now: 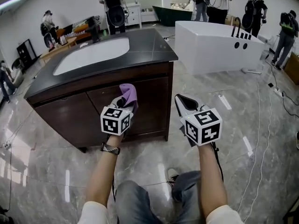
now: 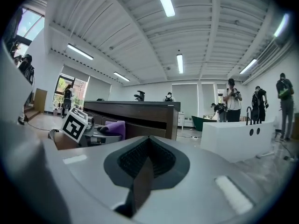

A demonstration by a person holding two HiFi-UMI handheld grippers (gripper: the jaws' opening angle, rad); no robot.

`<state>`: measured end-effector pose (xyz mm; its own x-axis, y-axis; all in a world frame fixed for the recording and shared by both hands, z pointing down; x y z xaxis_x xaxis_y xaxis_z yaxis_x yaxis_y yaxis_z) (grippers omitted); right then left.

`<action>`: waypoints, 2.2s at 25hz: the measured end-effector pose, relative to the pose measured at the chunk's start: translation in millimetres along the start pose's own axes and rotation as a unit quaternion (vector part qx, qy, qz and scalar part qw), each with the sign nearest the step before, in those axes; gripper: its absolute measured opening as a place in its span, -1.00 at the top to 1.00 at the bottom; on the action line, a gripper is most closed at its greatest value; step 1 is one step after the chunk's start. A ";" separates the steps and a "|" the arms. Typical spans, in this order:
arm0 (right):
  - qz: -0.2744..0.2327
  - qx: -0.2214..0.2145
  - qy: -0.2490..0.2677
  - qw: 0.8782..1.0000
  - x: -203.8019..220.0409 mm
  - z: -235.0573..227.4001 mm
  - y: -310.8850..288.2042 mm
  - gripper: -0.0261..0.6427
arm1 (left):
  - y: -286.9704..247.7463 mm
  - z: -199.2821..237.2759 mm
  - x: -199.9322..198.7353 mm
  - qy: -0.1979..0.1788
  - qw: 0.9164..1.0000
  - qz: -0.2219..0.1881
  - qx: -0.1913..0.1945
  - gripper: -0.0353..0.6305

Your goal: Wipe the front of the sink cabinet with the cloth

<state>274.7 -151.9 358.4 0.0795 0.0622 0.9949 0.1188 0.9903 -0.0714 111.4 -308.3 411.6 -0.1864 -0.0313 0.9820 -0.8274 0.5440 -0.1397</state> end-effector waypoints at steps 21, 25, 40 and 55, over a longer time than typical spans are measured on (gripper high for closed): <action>-0.032 0.060 -0.045 0.997 0.8 -56.3 30.2 0.91 | -94.9 -147.9 -3.4 -0.028 0.976 -0.018 0.215 0.75; -0.033 0.080 -0.052 0.995 3.0 -61.2 27.2 0.91 | -92.7 -161.6 20.6 -0.047 0.966 -0.001 0.253 0.75; -0.011 0.041 -0.035 0.998 11.5 1.8 -24.5 0.91 | -91.6 -67.6 107.6 0.063 0.992 0.045 0.100 0.75; -0.003 -0.031 -0.031 0.999 26.4 70.5 -86.2 0.91 | -6.5 37.0 140.8 0.077 0.995 0.059 -0.002 0.74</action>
<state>196.7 -226.8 395.9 0.0170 0.0666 0.9976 0.1795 0.9814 -0.0686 70.9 -347.2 546.1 -0.1994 0.1613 0.9666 -0.8018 0.5402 -0.2555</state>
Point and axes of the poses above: the fingertips, and each gripper's own axes: y backward along the fingers, z to its left, x out of its underside, the point moved 5 cm from there along y, backward along the fingers, and after that the axes turned 1 degree about -z, right-handed, at the moved point
